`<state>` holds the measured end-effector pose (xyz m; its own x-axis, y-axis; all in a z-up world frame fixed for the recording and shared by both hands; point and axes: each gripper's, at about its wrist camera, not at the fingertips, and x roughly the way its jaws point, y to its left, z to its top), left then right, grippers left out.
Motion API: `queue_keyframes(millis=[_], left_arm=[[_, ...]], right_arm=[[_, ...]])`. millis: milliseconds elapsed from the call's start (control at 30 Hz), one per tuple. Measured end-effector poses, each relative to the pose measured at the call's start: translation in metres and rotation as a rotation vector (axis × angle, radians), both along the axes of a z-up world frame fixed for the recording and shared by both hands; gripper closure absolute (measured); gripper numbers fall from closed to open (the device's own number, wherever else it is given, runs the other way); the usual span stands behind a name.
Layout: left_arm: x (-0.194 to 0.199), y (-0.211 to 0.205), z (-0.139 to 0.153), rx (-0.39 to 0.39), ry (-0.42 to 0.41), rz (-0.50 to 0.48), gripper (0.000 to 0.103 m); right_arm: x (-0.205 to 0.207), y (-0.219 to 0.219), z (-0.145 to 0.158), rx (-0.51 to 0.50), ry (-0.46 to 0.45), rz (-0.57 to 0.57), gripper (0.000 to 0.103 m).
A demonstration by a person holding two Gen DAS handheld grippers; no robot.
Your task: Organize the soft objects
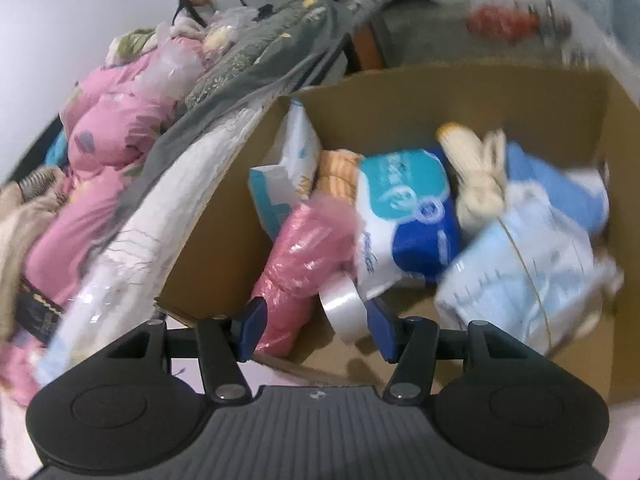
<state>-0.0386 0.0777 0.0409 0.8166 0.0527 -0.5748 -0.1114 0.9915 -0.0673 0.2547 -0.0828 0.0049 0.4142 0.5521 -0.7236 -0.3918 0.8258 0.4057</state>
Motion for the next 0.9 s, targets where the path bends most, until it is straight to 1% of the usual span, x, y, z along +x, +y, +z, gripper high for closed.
queue_keyframes(millis=[33, 100, 200, 300, 433, 633, 700, 733, 800, 833, 900], left_arm=[[-0.001, 0.001, 0.000, -0.012, 0.001, -0.005, 0.000], [-0.003, 0.003, -0.002, -0.035, -0.001, -0.021, 0.000], [-0.004, 0.004, -0.002, -0.061, -0.001, -0.033, 0.000], [-0.005, 0.003, -0.003, -0.077, -0.003, -0.044, 0.000], [-0.008, -0.001, -0.002, -0.084, -0.004, -0.066, 0.000], [-0.008, -0.008, -0.001, -0.088, -0.003, -0.081, 0.000], [-0.007, -0.011, 0.000, -0.085, 0.001, -0.085, 0.000], [-0.007, -0.013, 0.000, -0.084, 0.002, -0.087, 0.000], [-0.006, -0.018, 0.002, -0.076, 0.006, -0.091, 0.000], [-0.006, -0.020, 0.003, -0.067, 0.009, -0.090, 0.000], [-0.004, -0.023, 0.004, -0.042, 0.018, -0.083, 0.000]], right_arm=[[-0.002, -0.007, -0.001, 0.020, 0.024, 0.000, 0.037], [-0.012, -0.015, -0.001, 0.028, 0.029, 0.012, 0.037], [-0.037, -0.020, -0.002, 0.026, 0.043, 0.012, 0.037], [-0.059, -0.026, -0.002, 0.059, 0.061, 0.000, 0.037], [-0.072, -0.030, 0.003, 0.061, 0.044, 0.014, 0.037], [-0.079, -0.034, 0.005, 0.055, 0.039, 0.039, 0.037], [-0.082, -0.037, 0.007, 0.069, 0.031, 0.038, 0.036], [-0.085, -0.040, 0.009, 0.078, 0.015, 0.036, 0.035], [-0.096, -0.050, 0.020, 0.085, -0.055, 0.014, 0.032], [-0.106, -0.059, 0.027, 0.087, -0.094, -0.003, 0.030], [-0.127, -0.076, 0.039, 0.093, -0.163, -0.029, 0.030]])
